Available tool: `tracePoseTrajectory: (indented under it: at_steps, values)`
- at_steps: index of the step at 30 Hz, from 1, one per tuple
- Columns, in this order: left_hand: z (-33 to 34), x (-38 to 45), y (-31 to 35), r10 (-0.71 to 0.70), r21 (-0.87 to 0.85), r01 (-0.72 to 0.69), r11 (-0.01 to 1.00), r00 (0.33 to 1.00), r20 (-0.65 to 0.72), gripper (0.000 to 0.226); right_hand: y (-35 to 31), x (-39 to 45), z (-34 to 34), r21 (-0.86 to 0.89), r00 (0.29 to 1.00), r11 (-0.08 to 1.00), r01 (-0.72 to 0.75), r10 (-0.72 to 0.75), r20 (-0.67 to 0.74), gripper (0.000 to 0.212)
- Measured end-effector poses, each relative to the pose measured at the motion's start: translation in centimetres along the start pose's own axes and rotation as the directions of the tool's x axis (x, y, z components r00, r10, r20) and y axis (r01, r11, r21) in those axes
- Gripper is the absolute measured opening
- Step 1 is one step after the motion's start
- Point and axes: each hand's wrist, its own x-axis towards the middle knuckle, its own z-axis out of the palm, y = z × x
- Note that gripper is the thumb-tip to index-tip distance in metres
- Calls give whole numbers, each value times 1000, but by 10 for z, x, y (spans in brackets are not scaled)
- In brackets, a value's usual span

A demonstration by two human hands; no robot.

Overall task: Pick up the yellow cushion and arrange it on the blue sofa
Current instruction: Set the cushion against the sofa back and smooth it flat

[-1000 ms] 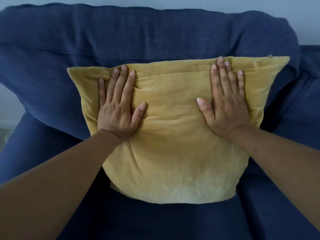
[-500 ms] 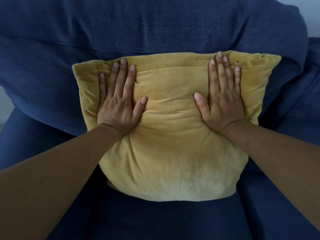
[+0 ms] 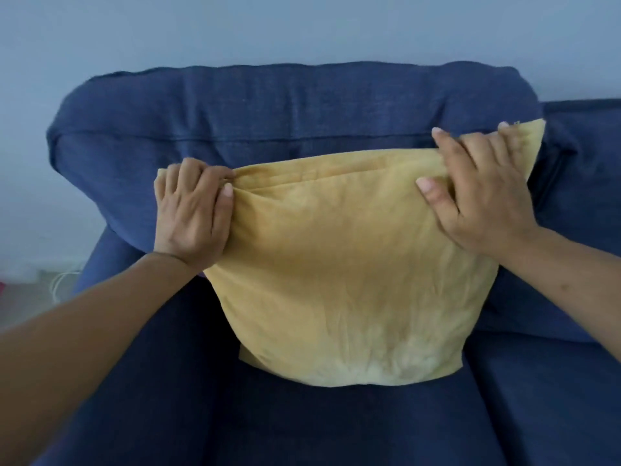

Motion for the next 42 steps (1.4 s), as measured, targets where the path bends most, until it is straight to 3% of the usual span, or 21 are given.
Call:
tracePoseTrajectory:
  at_steps: [5, 8, 12, 13, 16, 18, 21, 26, 30, 33, 35, 37, 39, 42]
  values:
    - [-5, 12, -13, -7, 29, 2, 1000, 985, 173, 30, -2, 18, -3, 49, 1000, 999, -23, 23, 2, 50]
    - [-2, 26, -7, 50, 25, -61, 998, 944, 325, 20, -5, 26, -10, 76, 990, 994, -81, 71, 125, 52]
    - [-24, 54, -12, 55, -125, -8, 992, 924, 379, 11, -11, 35, -37, 103, 930, 958, -269, 231, 286, 49]
    - [-31, 62, -16, 33, -167, 50, 985, 887, 461, 12, -11, 33, -44, 86, 921, 956, -282, 244, 303, 48]
    - [-41, 81, -16, -11, -161, 195, 967, 666, 745, 12, -11, 26, -41, -10, 936, 970, -243, 237, 259, 49]
    - [-38, 89, -14, -25, -122, 194, 973, 621, 783, 7, -6, 28, -22, -62, 949, 973, -222, 230, 216, 49]
    - [-25, 88, -15, -41, -128, 201, 971, 669, 742, 13, 2, 33, 3, -147, 967, 973, -179, 202, 158, 48]
    - [-6, 69, -19, 0, -175, 108, 979, 852, 524, 19, 3, 30, 26, -206, 965, 956, -210, 237, 116, 54]
    - [-19, 59, -18, -134, -185, 259, 948, 852, 507, 32, 1, 26, 21, -218, 961, 948, -232, 258, 99, 52]
    - [-31, 30, 20, -26, -185, 68, 980, 975, 219, 50, -5, 20, 16, -186, 961, 948, -260, 273, 49, 47]
    - [-24, 4, 60, 76, -147, -58, 987, 990, 120, 57, -13, 16, 9, -99, 954, 949, -300, 301, 2, 43]
    - [-3, -20, 87, 88, -77, -73, 994, 972, 219, 64, -25, 11, -3, 7, 952, 953, -302, 302, -50, 38]
    - [19, -32, 92, 0, -12, 4, 1000, 954, 301, 69, -43, -3, -12, 85, 969, 968, -235, 241, -63, 47]
    - [33, -31, 78, -27, 53, 11, 999, 951, 307, 72, -55, -29, -13, 64, 996, 995, -81, 77, 54, 67]
